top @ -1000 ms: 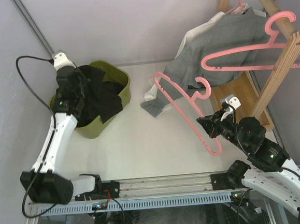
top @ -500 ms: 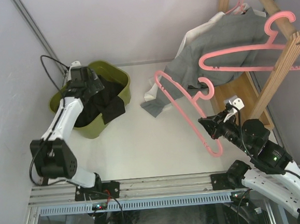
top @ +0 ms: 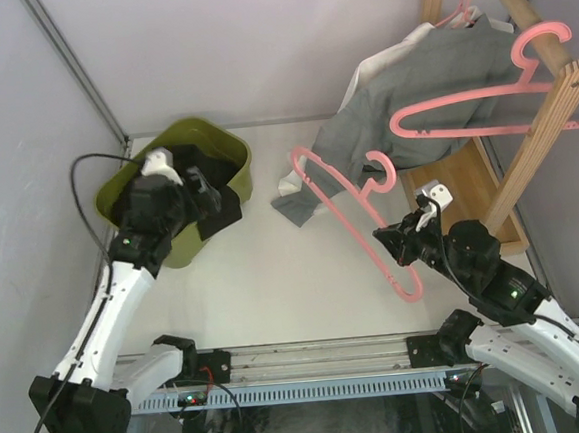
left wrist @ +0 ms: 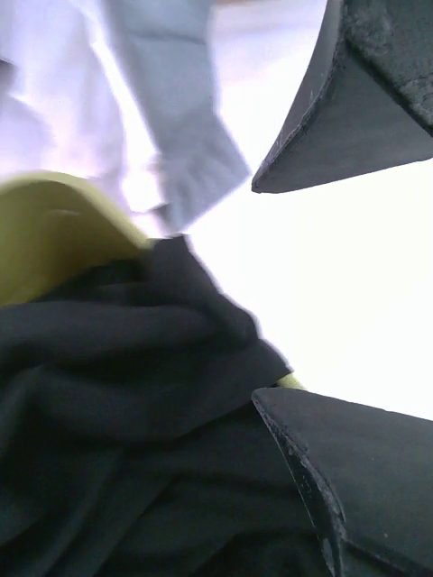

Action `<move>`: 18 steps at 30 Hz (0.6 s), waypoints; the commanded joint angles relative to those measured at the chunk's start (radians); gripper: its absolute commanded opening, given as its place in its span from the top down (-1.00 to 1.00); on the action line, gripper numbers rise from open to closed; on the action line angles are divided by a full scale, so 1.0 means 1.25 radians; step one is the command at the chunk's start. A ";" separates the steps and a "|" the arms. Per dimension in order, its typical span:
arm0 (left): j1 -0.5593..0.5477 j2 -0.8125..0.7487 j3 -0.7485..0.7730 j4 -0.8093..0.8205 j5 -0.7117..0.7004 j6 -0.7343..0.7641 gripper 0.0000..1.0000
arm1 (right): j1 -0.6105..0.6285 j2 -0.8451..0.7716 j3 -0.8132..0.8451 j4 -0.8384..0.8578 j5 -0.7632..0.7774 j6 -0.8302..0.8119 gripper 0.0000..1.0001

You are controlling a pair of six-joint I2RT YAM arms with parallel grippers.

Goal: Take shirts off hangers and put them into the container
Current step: Place the shirt in the bin.

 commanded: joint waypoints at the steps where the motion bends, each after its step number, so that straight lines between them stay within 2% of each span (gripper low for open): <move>1: -0.079 -0.047 -0.135 -0.006 -0.002 -0.069 -0.81 | -0.001 0.007 0.003 0.073 -0.017 0.001 1.00; 5: -0.111 -0.091 -0.247 0.074 -0.059 -0.123 -1.00 | -0.001 0.008 0.003 0.075 -0.017 0.004 1.00; 8: -0.111 -0.083 -0.318 0.168 -0.100 -0.149 -1.00 | -0.002 0.013 0.003 0.079 -0.025 0.000 1.00; 15: -0.111 0.034 -0.338 0.265 -0.232 -0.197 -1.00 | -0.001 -0.003 0.003 0.069 -0.022 0.005 1.00; 18: -0.111 0.075 -0.331 0.310 -0.231 -0.175 -1.00 | -0.001 -0.012 0.003 0.057 -0.013 0.005 1.00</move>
